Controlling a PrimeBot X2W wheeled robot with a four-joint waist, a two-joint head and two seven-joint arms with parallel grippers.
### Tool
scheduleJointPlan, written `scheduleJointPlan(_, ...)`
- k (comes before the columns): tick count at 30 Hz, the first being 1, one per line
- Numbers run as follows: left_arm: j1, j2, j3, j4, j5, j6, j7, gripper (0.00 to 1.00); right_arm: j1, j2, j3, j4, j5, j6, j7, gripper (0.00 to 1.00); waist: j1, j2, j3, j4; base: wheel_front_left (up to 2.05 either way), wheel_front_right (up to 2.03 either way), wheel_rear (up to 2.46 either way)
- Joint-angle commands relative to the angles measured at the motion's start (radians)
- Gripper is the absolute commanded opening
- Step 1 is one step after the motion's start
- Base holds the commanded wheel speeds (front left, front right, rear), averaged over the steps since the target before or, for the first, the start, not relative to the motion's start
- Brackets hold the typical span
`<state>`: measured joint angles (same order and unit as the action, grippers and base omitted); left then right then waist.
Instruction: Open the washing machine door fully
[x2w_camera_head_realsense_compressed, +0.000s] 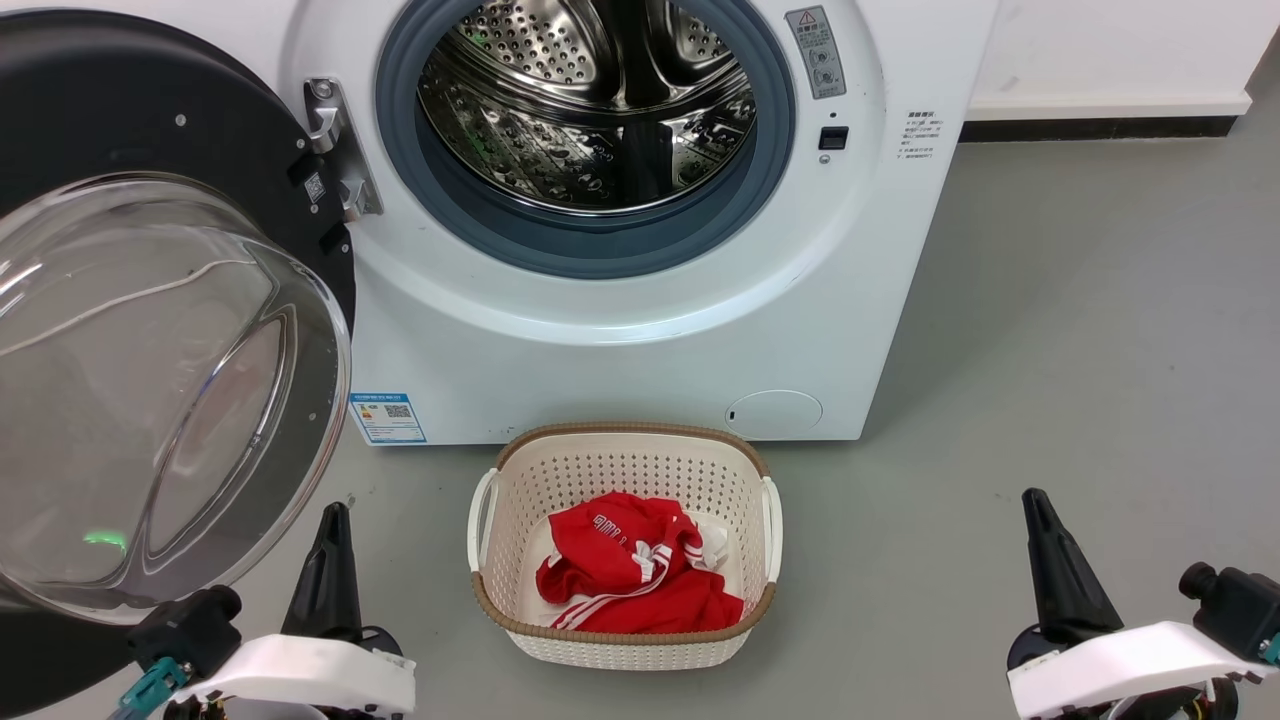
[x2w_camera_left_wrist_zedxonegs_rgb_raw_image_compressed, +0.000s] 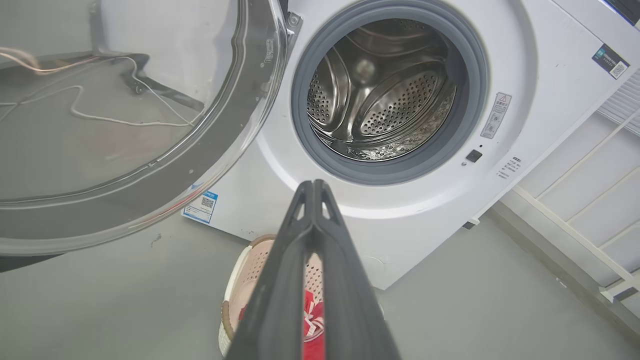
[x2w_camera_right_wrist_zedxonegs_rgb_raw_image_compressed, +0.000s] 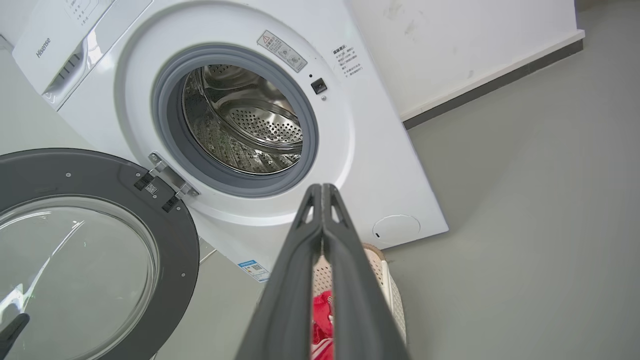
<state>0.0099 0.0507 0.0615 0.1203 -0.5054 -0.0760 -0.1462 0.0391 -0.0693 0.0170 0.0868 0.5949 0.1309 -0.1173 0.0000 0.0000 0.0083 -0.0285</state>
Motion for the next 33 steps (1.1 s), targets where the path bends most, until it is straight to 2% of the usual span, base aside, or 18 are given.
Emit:
scheduleJointPlan(1,-0.033,0.002,0.003,-0.009,-0.033,-0.006,0.006,0.00,-0.028,-0.009,-0.003,-0.007,0.033,0.000,0.003,0.00,0.0000,0.0000,0.000,0.000,0.00,0.00,0.00)
scheduleJointPlan(33,-0.073,0.001,0.025,0.047,-0.490,-0.028,0.115,0.00,-0.081,-0.019,-0.029,0.060,0.477,0.000,0.077,0.00,0.0000,0.0000,-0.002,0.009,0.00,0.00,0.00)
